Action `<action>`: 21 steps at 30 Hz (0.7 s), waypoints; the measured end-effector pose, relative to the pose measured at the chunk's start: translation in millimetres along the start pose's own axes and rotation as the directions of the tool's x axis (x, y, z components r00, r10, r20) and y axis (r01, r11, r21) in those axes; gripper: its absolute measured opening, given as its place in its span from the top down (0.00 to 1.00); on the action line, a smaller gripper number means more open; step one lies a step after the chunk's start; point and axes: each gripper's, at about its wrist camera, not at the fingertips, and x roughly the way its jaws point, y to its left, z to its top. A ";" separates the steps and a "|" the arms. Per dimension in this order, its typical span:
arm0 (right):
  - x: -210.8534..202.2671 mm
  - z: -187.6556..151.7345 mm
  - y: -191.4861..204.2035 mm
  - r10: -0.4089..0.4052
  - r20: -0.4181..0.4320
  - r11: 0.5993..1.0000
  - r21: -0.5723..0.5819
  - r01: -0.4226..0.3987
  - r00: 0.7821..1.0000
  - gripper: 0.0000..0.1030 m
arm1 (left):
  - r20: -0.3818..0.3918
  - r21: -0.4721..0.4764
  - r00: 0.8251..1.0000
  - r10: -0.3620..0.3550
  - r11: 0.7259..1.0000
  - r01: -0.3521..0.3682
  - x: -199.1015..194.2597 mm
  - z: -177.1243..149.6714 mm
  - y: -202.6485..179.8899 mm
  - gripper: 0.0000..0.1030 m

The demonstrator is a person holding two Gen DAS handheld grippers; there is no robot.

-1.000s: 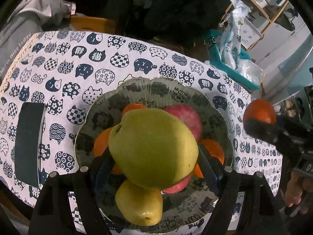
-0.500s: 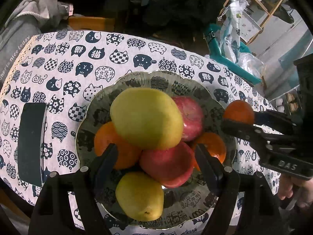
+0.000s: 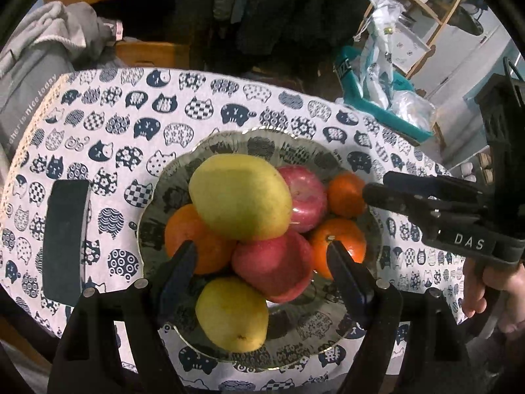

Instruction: Organize fruits

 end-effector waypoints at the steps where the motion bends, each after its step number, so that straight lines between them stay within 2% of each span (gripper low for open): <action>1: -3.8 0.5 1.8 -0.004 0.009 1.000 -0.003 0.004 1.000 0.51 | 0.014 0.005 1.000 -0.002 1.000 0.002 -6.6 -0.1 -1.9 0.20; 5: -31.2 2.8 13.6 -0.046 0.079 0.998 -0.032 0.049 0.996 0.46 | 0.071 0.022 0.998 -0.002 1.000 0.001 -30.2 0.8 -9.4 0.17; 10: -70.0 3.3 30.9 -0.087 0.180 0.993 -0.058 0.099 0.980 0.37 | 0.140 0.042 0.990 0.002 0.999 -0.008 -61.1 2.3 -18.6 0.15; 15: -110.6 2.0 41.8 -0.126 0.281 0.988 -0.056 0.147 0.951 0.26 | 0.192 0.068 0.981 0.039 0.996 -0.053 -80.2 -0.1 -26.3 0.14; 21: -147.4 -0.7 44.0 -0.144 0.370 0.985 -0.036 0.169 0.918 0.21 | 0.263 0.080 0.963 0.052 0.994 -0.075 -104.9 -2.0 -34.7 0.12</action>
